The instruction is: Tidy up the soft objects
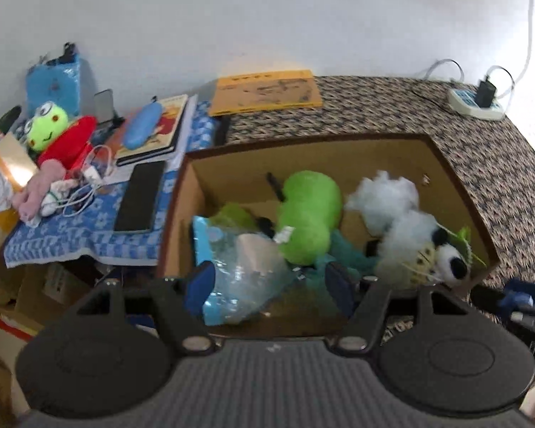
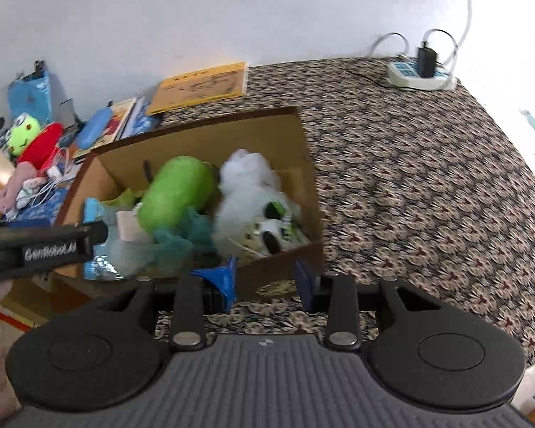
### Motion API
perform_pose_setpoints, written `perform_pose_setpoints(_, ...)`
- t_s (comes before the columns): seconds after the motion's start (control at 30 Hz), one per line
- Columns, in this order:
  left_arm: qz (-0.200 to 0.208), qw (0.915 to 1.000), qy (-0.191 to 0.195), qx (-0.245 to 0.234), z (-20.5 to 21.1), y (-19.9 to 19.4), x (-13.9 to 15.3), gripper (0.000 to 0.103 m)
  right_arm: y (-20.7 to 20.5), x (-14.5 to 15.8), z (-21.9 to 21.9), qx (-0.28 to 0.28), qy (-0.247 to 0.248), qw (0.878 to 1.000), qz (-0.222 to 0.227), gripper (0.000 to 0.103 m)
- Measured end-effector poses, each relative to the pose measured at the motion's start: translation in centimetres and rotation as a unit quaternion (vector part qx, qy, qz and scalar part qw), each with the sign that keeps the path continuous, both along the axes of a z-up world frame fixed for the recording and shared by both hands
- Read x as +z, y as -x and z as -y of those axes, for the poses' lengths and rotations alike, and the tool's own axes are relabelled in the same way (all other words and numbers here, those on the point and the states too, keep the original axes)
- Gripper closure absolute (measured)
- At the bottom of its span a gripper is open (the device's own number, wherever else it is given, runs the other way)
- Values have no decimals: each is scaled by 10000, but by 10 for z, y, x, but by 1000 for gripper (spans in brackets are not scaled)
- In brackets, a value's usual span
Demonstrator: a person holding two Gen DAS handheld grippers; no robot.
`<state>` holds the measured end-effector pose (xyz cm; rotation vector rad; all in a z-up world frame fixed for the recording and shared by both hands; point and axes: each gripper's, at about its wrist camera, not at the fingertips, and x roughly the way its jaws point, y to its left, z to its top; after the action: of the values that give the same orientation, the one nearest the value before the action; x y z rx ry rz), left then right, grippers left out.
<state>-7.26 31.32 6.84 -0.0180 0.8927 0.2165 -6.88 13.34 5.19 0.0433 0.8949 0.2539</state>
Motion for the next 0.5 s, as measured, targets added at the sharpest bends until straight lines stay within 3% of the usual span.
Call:
perform_pose_setpoints(0.23,5,9996,-88,255,-17,0,-4,36,2,-7,-21,281,25,9996,8,84)
perform_pose_setpoints(0.5,-97,9989,82,455,-27,-9,-10,36,-8,-5,-23,404,23,9991,127,84)
